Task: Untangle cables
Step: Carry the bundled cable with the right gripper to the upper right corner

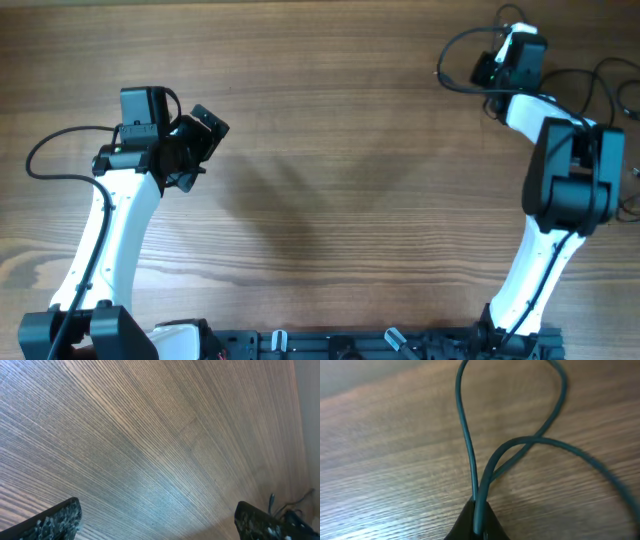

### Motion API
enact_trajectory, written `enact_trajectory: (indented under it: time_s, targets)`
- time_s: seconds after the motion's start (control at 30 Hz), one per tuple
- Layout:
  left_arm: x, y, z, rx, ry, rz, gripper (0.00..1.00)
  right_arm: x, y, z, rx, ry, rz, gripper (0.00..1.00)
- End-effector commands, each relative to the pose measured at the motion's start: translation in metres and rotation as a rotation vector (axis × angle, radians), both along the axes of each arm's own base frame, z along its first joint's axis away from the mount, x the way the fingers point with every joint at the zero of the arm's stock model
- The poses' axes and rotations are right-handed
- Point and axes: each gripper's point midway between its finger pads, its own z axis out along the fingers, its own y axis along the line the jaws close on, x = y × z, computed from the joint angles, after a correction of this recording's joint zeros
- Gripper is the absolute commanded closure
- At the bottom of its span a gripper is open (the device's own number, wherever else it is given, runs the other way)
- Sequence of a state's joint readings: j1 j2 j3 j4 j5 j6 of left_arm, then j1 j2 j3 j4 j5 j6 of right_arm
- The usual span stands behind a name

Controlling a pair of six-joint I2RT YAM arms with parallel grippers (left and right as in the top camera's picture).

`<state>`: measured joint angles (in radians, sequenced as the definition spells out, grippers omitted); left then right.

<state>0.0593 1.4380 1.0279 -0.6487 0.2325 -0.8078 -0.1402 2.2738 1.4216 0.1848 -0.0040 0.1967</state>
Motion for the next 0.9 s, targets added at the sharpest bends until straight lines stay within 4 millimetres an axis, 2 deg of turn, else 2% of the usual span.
enact_trajectory:
  time_s: [0.0,0.07,0.1,0.13,0.17,0.2,0.27,0.37,0.53,0.7,0.77,0.87]
  targets:
    - [0.003,0.003,0.009,0.006,-0.026,0.017,0.0,0.016,0.001,0.018,0.054,-0.069,-0.037,0.92]
    - [0.003,0.003,0.009,0.006,-0.026,0.017,0.0,0.02,-0.003,0.027,0.051,-0.083,-0.041,0.81]
    - [0.003,0.003,0.009,0.006,-0.026,0.017,0.0,0.022,-0.005,0.03,0.052,-0.08,-0.044,0.69]
    - [0.003,0.003,0.009,0.006,-0.026,0.017,0.0,0.023,-0.006,0.034,0.053,-0.075,-0.046,0.49]
    - [0.003,0.003,0.009,0.006,-0.026,0.017,0.0,0.023,-0.008,0.04,0.054,-0.061,-0.048,0.23]
    - [0.003,0.003,0.009,0.006,-0.026,0.017,0.0,0.022,-0.008,0.05,0.048,-0.05,-0.043,0.0]
    - [0.003,0.003,0.009,0.006,-0.026,0.017,0.0,0.021,-0.007,0.069,0.033,-0.037,-0.03,0.0]
    - [0.003,0.003,0.009,0.006,-0.026,0.017,0.0,0.012,-0.002,0.113,0.015,-0.033,-0.01,0.0]
    - [0.003,0.003,0.009,0.006,-0.026,0.017,0.0,-0.024,0.003,0.202,0.007,-0.082,-0.009,0.0]
    - [0.003,0.003,0.009,0.006,-0.026,0.017,0.0,-0.076,0.011,0.308,-0.017,-0.22,-0.003,0.0]
    - [0.003,0.003,0.009,0.006,-0.026,0.017,0.0,-0.103,0.016,0.359,-0.029,-0.319,0.002,0.0]
    - [0.003,0.003,0.009,0.006,-0.026,0.017,0.0,-0.138,0.027,0.409,-0.03,-0.423,0.032,0.0]
